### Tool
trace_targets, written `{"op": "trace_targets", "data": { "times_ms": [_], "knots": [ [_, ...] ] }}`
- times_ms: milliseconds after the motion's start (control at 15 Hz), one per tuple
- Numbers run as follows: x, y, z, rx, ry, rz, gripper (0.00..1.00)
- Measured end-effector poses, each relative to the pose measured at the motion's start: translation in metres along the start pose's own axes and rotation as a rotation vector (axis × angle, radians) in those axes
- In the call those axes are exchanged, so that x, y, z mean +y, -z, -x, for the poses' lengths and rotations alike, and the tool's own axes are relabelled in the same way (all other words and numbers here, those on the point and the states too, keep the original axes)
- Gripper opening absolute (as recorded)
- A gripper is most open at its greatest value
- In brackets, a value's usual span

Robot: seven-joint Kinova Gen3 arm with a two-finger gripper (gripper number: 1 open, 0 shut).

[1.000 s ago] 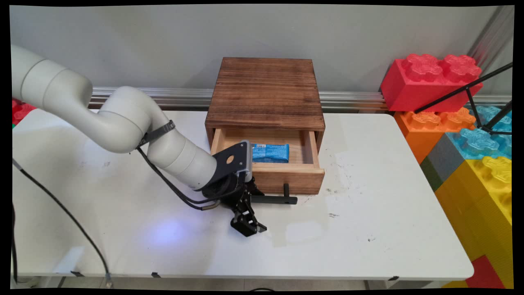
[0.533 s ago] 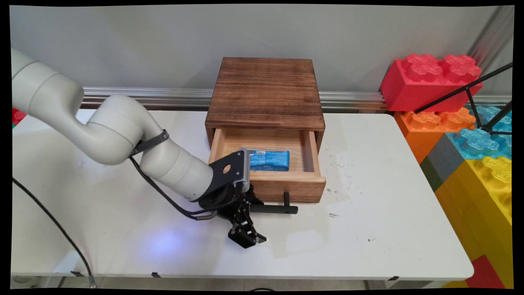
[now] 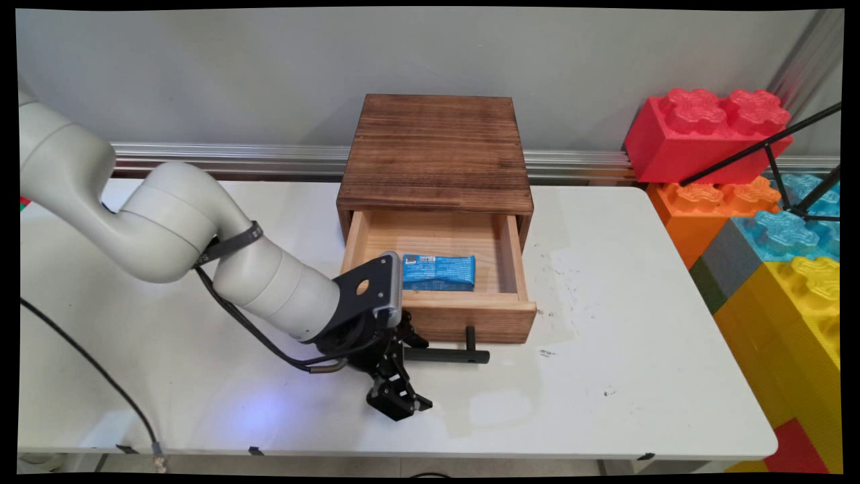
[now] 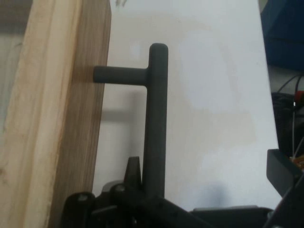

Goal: Open the drawer

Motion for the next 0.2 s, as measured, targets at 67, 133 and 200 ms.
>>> {"op": "trace_targets", "data": {
  "times_ms": [67, 133, 200],
  "knots": [
    [0.0012, 0.0018, 0.0003, 0.001, 0.001, 0.0, 1.0],
    [0.0022, 0.0035, 0.0007, 0.001, 0.001, 0.0, 1.0],
    [0.0031, 0.0055, 0.0009, 0.002, 0.001, 0.0, 1.0]
  ]
}}
